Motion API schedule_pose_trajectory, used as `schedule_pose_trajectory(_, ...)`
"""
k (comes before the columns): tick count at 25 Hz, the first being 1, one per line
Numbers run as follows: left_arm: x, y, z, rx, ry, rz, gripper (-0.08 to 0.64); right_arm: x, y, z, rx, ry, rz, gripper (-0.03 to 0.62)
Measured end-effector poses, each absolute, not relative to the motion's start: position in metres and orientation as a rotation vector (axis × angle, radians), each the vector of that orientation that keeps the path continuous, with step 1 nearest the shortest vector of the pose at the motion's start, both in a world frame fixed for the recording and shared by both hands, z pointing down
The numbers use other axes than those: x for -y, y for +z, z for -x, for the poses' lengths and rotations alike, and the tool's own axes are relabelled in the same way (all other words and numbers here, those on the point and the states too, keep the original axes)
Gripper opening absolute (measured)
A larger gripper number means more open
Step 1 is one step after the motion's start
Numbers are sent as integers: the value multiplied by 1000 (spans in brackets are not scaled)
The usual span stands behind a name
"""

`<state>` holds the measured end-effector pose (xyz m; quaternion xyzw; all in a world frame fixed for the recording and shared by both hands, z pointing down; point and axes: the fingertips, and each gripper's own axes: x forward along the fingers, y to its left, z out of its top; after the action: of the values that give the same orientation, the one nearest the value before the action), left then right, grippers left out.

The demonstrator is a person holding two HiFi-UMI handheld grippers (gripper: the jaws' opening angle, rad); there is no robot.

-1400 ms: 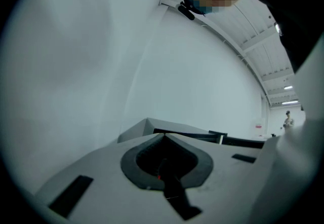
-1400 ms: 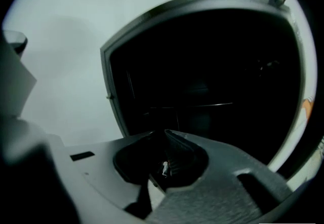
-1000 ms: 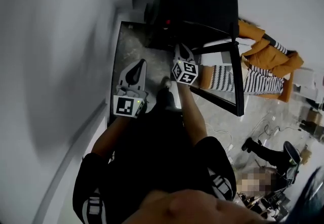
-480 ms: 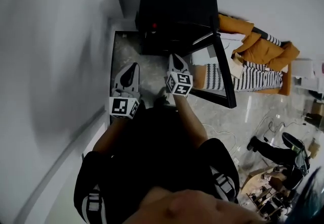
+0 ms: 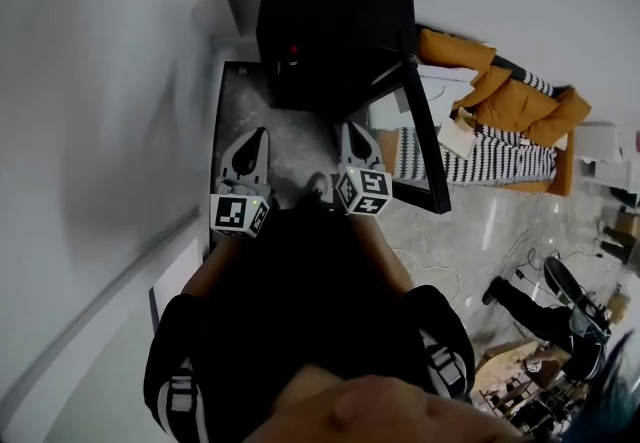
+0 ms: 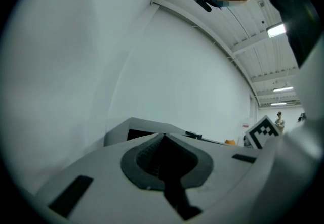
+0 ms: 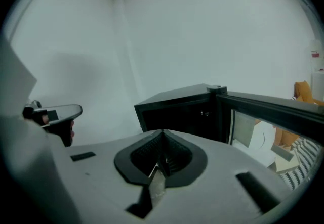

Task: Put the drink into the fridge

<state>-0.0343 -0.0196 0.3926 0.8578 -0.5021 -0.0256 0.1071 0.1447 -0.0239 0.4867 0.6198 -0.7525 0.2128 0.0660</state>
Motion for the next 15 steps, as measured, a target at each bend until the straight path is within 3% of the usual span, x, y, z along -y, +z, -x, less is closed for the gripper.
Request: schedule_pose_trajectory(15, 10, 405, 24, 1500, -68, -2530, 5, -5, 464, -140, 2356, 586, -1763, 2)
